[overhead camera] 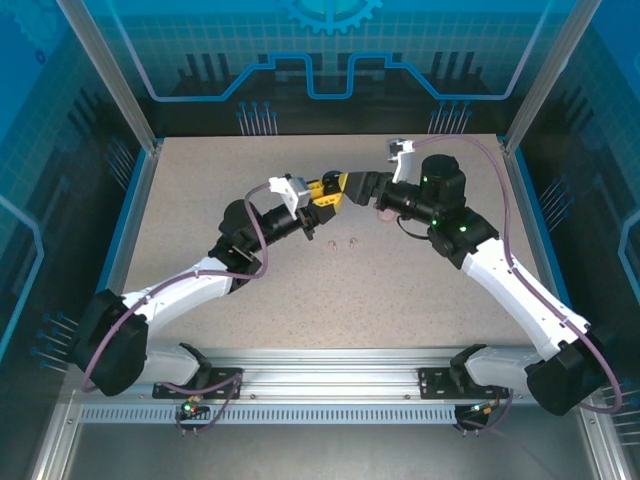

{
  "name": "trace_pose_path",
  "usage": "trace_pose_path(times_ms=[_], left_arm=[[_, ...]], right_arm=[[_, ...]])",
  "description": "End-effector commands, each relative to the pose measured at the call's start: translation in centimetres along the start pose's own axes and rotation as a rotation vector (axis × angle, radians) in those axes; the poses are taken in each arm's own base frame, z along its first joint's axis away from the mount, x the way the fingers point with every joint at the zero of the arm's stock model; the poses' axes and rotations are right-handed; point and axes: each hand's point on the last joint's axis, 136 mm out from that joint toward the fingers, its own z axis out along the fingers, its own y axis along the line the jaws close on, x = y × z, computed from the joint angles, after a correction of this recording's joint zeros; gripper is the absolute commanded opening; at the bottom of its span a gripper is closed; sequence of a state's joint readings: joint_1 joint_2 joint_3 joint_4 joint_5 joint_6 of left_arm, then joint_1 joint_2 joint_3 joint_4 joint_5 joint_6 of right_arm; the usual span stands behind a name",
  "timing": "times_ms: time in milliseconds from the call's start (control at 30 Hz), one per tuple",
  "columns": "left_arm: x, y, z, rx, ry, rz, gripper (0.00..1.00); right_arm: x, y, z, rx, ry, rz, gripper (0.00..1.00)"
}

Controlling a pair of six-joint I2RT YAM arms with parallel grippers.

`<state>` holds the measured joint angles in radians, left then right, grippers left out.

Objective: Insert wireless bluetooth earbuds into charging case

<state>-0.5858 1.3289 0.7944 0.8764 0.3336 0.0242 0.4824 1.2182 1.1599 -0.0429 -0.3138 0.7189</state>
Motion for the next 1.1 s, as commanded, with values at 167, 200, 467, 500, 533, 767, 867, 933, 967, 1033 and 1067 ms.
trace_pose_path(times_ms=[167, 200, 467, 500, 533, 767, 867, 933, 967, 1033, 1067], left_arm=[[-3.5, -0.6, -0.1, 0.01, -0.101, 0.025, 0.0], [-3.3, -0.6, -0.1, 0.013, -0.098, 0.024, 0.0], [-2.0, -0.9, 0.2, 0.033, -0.06, 0.014, 0.0], [-1.6, -1.0, 0.2, 0.043, -0.05, 0.012, 0.0], [-1.2, -1.2, 0.2, 0.052, -0.037, 0.011, 0.0], [1.7, -2.3, -0.1, 0.105, 0.048, -0.017, 0.0], [3.0, -2.9, -0.2, 0.124, 0.085, -0.022, 0.0], [3.6, -3.3, -0.3, 0.138, 0.103, -0.027, 0.0], [3.9, -3.5, -0.3, 0.146, 0.111, -0.029, 0.0], [4.2, -3.7, -0.3, 0.15, 0.12, -0.03, 0.0], [4.2, -3.7, -0.3, 0.149, 0.12, -0.029, 0.0]], right_arm=[[-3.3, 1.6, -3.4, 0.032, -0.094, -0.024, 0.87], [-3.3, 1.6, -3.8, 0.039, -0.096, -0.022, 0.87], [-3.0, 0.0, -5.5, 0.159, -0.058, -0.025, 0.88], [-2.8, -0.5, -5.3, 0.187, -0.031, -0.023, 0.88], [-2.7, -1.1, -5.1, 0.217, -0.006, -0.021, 0.88], [-3.1, -4.3, -2.3, 0.386, 0.166, -0.041, 0.85], [-3.6, -5.0, -0.5, 0.396, 0.239, -0.049, 0.77], [-3.5, -5.2, 0.8, 0.383, 0.294, -0.051, 0.63], [-3.5, -5.2, 1.4, 0.374, 0.313, -0.051, 0.56], [-3.3, -5.4, 2.5, 0.363, 0.351, -0.043, 0.41], [-3.2, -5.6, 3.0, 0.36, 0.369, -0.041, 0.34]])
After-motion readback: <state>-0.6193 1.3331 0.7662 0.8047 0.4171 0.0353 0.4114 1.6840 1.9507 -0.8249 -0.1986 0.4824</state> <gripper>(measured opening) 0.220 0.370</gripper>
